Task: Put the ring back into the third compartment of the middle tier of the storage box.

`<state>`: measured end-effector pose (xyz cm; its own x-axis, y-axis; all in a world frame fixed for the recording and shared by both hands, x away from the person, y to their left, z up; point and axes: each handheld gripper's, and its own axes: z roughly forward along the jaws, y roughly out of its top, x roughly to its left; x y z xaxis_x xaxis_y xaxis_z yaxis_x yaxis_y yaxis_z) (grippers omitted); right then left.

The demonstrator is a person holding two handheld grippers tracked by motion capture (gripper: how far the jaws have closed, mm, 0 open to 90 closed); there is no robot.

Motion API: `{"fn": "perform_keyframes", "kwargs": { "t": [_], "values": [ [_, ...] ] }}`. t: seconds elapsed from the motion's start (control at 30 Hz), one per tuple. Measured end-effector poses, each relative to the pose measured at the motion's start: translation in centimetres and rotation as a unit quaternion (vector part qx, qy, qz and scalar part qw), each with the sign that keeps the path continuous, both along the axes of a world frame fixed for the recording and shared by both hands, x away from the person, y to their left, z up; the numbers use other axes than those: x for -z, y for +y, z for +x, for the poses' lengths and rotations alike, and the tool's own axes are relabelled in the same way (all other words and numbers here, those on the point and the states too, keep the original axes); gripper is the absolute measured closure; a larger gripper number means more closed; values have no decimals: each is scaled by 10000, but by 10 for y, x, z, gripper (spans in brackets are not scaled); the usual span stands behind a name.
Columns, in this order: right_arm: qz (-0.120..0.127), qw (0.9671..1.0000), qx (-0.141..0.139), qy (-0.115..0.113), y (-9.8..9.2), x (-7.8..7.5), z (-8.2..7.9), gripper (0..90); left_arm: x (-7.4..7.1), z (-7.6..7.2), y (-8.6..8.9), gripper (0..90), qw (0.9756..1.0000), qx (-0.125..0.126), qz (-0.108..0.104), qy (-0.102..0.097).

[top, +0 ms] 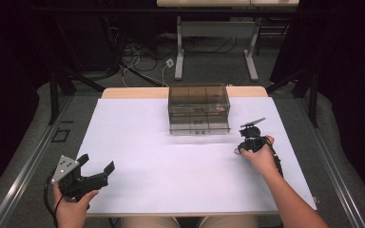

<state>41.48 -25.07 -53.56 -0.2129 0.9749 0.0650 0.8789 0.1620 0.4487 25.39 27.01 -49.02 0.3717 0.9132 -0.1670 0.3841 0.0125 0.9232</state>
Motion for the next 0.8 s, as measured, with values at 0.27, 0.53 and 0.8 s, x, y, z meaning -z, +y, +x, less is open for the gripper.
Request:
{"fn": "perform_keyframes", "kwargs": {
  "t": [0.27, 0.53, 0.8],
  "values": [
    [1, 10000, 4, 2, 0, 0, 0, 853, 0, 0, 0, 8, 10000, -5, 5, 2],
    [34, 10000, 21, -4, -1, 0, 0, 868, 0, 0, 0, 8, 10000, -1, 9, 10],
    [53, 10000, 21, -6, -1, 0, 0, 869, 1, 0, 0, 8, 10000, -1, 11, 7]
  ]
}}
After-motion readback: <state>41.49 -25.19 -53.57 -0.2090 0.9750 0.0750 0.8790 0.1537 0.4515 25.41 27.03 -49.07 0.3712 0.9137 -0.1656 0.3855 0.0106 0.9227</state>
